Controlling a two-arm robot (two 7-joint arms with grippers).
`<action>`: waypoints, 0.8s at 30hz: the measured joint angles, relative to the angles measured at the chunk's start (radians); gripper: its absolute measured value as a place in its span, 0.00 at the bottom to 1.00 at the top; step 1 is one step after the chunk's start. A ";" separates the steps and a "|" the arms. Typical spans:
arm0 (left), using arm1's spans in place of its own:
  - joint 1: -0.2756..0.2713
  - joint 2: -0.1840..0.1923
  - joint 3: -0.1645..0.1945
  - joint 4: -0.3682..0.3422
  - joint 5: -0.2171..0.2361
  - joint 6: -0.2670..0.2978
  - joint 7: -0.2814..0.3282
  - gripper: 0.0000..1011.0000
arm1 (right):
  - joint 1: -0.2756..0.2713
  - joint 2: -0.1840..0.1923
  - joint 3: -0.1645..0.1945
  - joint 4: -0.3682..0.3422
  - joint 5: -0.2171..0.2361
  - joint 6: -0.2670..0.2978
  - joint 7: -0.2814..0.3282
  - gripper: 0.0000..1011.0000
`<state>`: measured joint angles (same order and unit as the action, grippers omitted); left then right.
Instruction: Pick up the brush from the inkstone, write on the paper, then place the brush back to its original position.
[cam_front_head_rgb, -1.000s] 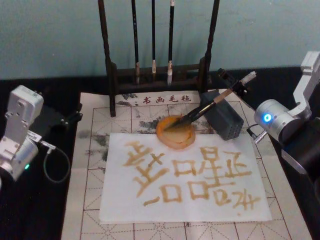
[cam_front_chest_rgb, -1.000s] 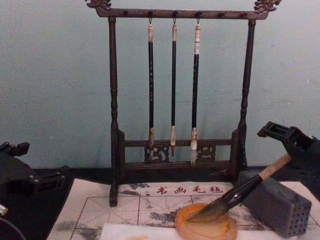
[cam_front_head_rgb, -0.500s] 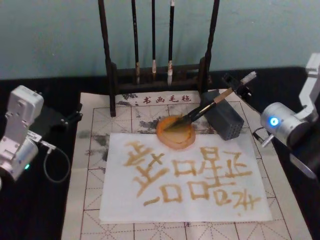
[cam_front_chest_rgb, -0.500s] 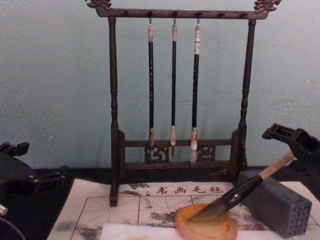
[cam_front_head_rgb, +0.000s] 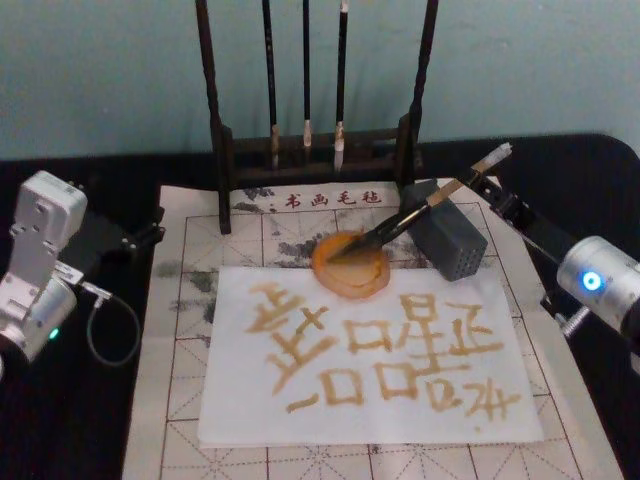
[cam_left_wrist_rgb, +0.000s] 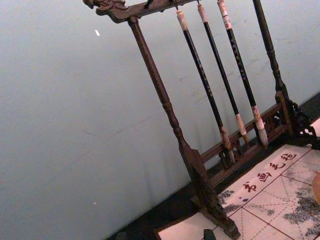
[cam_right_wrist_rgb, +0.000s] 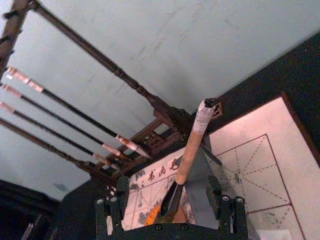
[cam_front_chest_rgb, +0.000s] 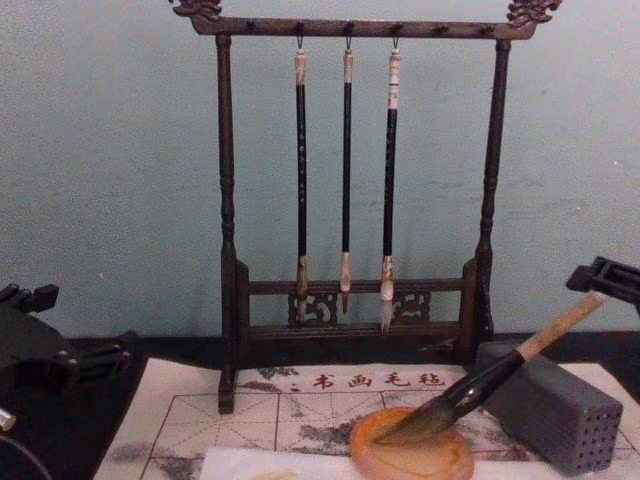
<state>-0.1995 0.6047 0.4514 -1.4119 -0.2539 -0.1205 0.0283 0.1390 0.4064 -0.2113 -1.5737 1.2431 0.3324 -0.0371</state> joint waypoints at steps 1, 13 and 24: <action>0.000 0.000 0.000 0.000 0.000 0.000 0.000 0.99 | -0.008 0.007 -0.002 -0.008 -0.004 -0.007 0.006 0.99; 0.000 0.000 0.000 0.000 0.000 0.000 0.000 0.99 | -0.072 0.137 -0.118 -0.069 -0.249 -0.177 0.156 0.99; 0.000 0.000 0.000 0.000 0.000 0.000 0.000 0.99 | -0.085 0.180 -0.194 -0.047 -0.532 -0.320 0.203 0.99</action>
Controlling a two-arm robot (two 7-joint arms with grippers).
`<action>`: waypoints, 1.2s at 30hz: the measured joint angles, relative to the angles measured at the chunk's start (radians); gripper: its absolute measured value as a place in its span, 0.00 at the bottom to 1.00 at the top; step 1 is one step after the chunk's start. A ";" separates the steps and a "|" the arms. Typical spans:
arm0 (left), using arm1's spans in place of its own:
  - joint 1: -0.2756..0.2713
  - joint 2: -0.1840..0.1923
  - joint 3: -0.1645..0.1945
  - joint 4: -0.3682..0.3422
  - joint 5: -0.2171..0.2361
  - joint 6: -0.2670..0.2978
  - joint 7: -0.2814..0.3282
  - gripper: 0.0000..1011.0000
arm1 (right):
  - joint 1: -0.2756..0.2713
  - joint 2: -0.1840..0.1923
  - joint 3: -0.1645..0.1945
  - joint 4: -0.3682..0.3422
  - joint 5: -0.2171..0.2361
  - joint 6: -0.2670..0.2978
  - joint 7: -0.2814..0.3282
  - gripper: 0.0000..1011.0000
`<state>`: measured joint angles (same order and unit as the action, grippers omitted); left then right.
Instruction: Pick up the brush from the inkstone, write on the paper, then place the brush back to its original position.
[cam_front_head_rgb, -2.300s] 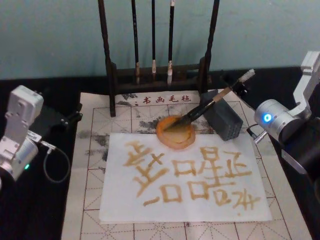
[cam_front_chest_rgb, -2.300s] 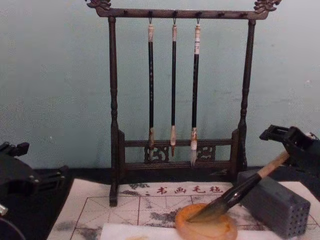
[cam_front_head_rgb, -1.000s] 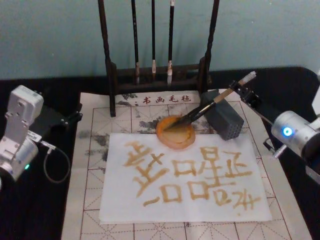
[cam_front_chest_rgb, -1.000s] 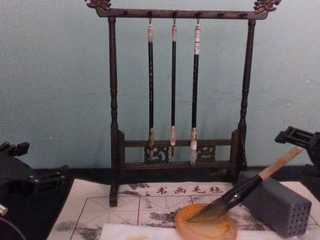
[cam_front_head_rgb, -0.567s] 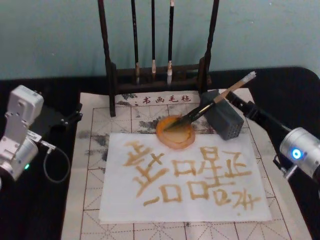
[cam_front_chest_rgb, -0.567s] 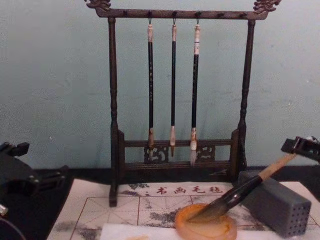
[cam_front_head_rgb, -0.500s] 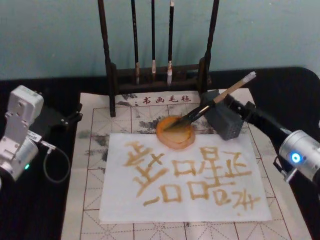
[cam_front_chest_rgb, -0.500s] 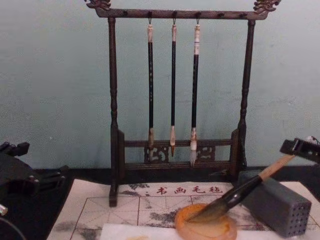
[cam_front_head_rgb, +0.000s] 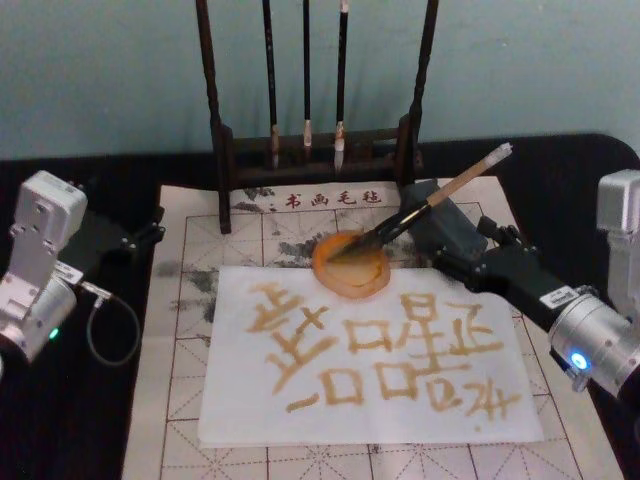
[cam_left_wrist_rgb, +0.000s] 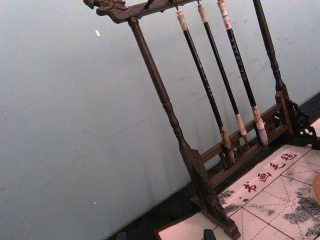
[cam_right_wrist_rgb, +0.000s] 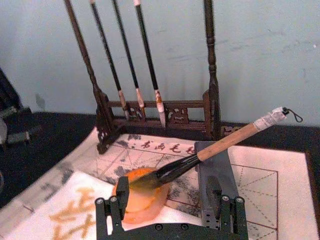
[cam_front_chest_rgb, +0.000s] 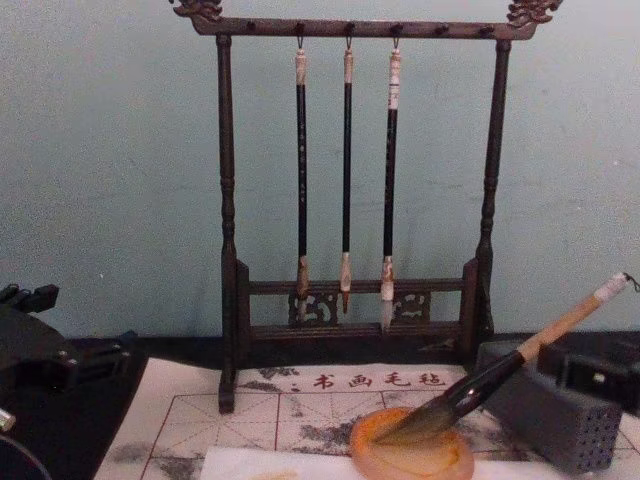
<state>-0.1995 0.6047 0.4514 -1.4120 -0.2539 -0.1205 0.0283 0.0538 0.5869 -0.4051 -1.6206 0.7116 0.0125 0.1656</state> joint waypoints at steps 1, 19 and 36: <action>0.000 0.000 0.000 0.000 0.000 0.000 0.000 0.99 | 0.000 0.000 -0.004 0.004 -0.018 -0.010 0.000 0.99; 0.000 0.000 0.000 0.000 0.000 0.000 0.000 0.99 | 0.000 -0.005 -0.044 0.054 -0.226 -0.083 0.012 0.99; 0.000 0.000 0.000 0.000 0.000 0.000 0.000 0.99 | 0.000 -0.009 -0.045 0.058 -0.253 -0.080 0.017 0.99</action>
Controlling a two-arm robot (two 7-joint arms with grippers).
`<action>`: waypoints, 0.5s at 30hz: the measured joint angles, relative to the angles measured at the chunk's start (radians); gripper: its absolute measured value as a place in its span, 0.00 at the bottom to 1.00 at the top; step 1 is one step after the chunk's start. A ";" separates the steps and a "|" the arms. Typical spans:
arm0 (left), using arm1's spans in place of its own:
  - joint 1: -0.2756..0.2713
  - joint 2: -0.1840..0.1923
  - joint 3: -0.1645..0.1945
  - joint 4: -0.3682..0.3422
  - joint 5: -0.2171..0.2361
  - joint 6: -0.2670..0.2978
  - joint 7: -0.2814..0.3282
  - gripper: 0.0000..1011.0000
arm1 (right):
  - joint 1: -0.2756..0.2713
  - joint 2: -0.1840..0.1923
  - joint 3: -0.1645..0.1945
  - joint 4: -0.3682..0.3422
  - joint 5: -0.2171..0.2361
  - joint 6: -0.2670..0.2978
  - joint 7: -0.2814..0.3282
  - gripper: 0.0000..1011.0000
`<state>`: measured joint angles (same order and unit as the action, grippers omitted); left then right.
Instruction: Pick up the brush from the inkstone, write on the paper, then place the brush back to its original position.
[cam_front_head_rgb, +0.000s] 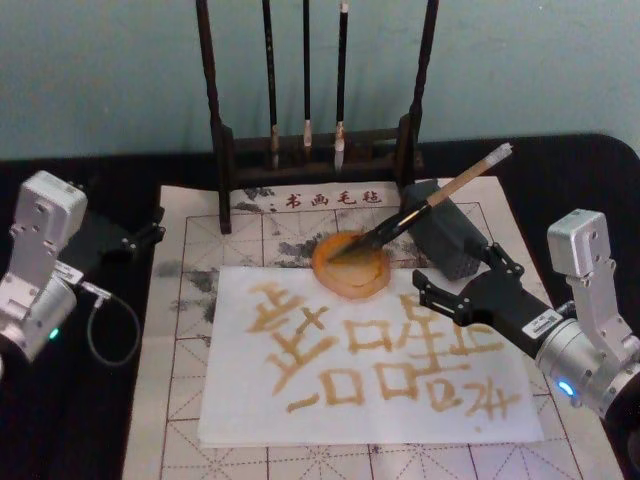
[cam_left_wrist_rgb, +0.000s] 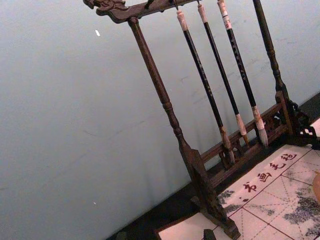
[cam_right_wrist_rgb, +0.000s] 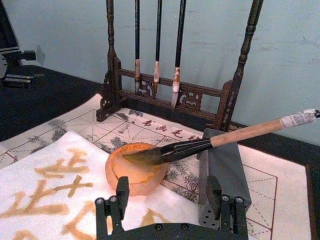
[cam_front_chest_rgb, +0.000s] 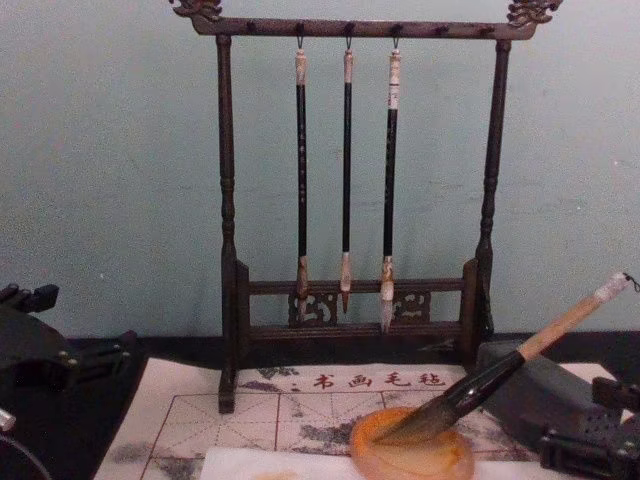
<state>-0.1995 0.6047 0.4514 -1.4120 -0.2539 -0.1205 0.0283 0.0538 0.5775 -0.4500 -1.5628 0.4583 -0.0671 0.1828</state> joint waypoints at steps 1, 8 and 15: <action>0.000 0.000 0.000 0.000 0.000 0.000 0.000 0.99 | 0.000 0.000 0.000 0.000 0.000 0.000 0.000 0.99; 0.000 0.000 0.000 0.000 0.000 0.000 0.000 0.99 | 0.001 0.001 0.001 -0.001 0.003 0.001 0.000 0.99; 0.000 0.000 0.000 0.000 0.000 0.000 0.000 0.99 | 0.001 0.001 0.001 -0.002 0.005 0.002 0.000 0.99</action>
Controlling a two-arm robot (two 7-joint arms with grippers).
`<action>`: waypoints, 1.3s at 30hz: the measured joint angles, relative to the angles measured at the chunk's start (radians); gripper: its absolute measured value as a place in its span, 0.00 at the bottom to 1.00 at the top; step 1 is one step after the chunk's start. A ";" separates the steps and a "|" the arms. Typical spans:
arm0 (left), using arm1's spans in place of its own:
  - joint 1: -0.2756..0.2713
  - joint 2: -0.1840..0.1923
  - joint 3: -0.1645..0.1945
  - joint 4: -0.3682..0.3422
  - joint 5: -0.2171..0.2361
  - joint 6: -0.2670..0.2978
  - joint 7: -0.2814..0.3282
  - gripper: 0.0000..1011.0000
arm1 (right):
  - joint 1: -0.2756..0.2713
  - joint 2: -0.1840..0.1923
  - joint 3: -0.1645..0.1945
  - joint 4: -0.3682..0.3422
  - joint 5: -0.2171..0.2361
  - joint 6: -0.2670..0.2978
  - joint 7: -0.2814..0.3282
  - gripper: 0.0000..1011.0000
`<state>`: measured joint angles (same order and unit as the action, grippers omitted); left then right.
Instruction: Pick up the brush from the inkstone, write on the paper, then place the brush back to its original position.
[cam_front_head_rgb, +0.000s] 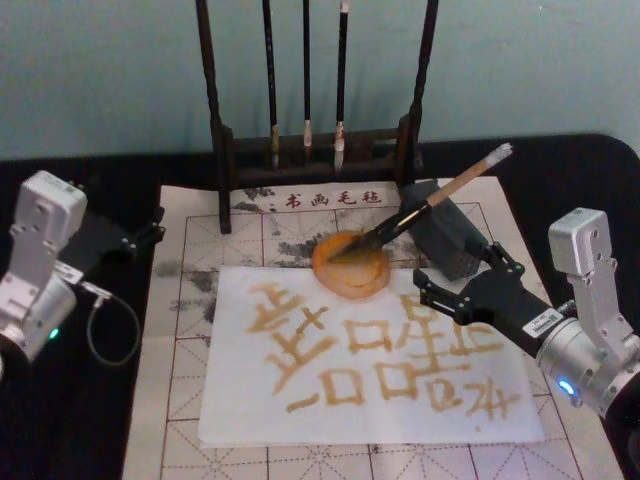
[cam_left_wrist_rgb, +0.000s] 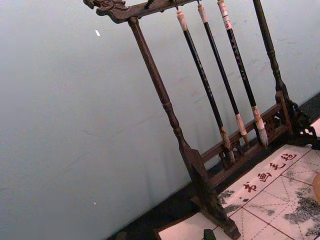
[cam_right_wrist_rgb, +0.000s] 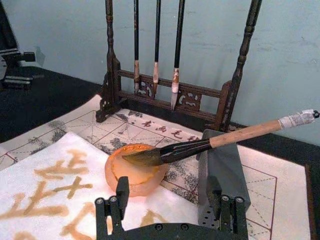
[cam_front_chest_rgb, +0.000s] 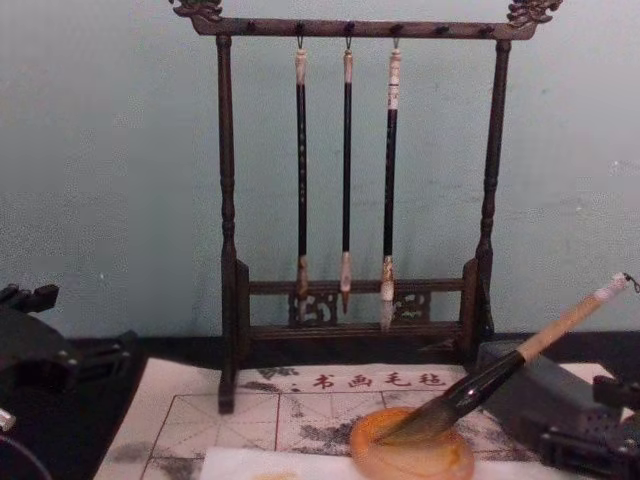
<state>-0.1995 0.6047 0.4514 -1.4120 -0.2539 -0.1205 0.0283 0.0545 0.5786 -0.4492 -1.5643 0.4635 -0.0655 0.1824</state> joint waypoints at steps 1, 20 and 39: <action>0.000 0.000 0.000 0.000 0.000 0.000 0.000 0.99 | 0.000 0.000 0.000 0.000 0.000 0.000 0.000 0.99; 0.000 0.000 0.000 0.000 0.000 0.000 0.000 0.99 | 0.000 0.000 0.000 0.000 0.002 0.000 0.000 0.99; 0.000 0.000 0.000 0.000 0.000 0.000 0.000 0.99 | 0.000 0.000 0.000 0.000 0.002 0.000 0.000 0.99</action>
<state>-0.1995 0.6047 0.4514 -1.4120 -0.2539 -0.1205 0.0283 0.0545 0.5786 -0.4492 -1.5644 0.4654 -0.0656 0.1823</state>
